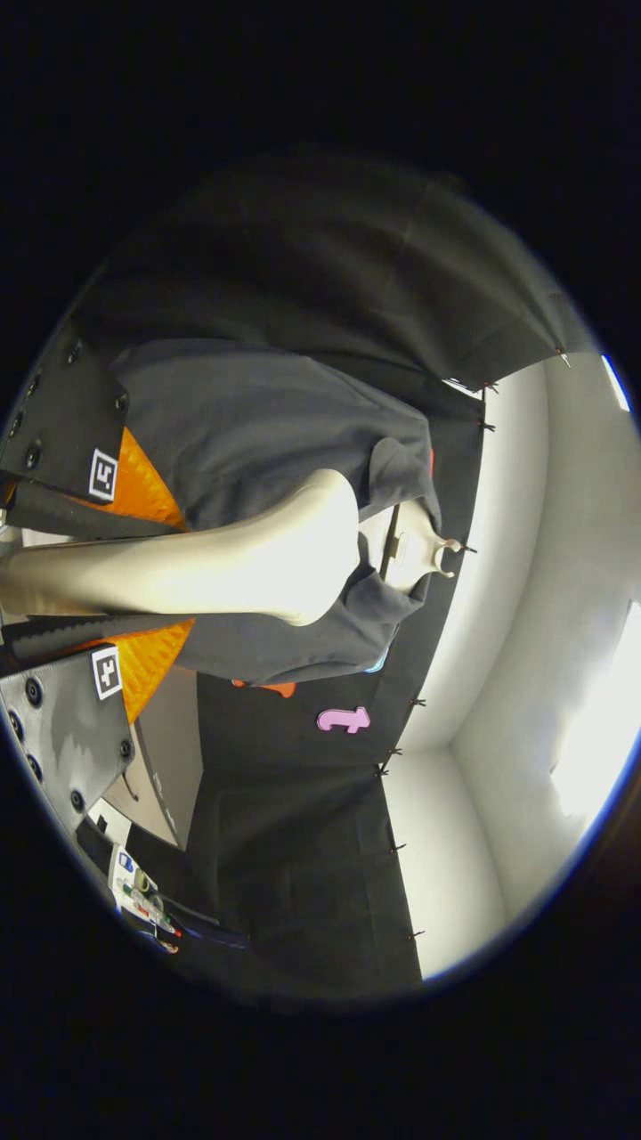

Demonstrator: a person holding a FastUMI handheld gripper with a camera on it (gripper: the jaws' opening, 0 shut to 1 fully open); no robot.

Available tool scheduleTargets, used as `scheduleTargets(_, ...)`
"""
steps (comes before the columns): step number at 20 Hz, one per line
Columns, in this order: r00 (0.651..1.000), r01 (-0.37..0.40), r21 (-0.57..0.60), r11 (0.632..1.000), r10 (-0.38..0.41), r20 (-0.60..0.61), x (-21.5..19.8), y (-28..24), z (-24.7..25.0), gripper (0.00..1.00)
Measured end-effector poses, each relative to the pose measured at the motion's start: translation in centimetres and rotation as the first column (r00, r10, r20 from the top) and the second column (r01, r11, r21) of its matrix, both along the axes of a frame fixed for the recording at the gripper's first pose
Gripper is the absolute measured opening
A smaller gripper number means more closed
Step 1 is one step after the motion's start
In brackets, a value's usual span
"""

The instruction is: Iron the clothes twice with a garment steamer, once on the left side and once on the right side.

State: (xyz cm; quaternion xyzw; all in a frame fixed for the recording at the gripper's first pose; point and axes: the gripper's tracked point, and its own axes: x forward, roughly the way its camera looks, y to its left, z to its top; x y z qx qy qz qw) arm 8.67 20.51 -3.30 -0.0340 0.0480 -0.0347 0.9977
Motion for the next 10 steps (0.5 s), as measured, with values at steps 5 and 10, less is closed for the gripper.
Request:
scheduleTargets(5, 0.995, -0.095, 0.049, 0.994, 0.093, 0.036, 2.0, 4.3, 1.9, 0.45)
scheduleTargets(10, 0.991, -0.130, 0.047, 0.990, 0.129, 0.025, 4.8, 6.6, 0.8, 0.45)
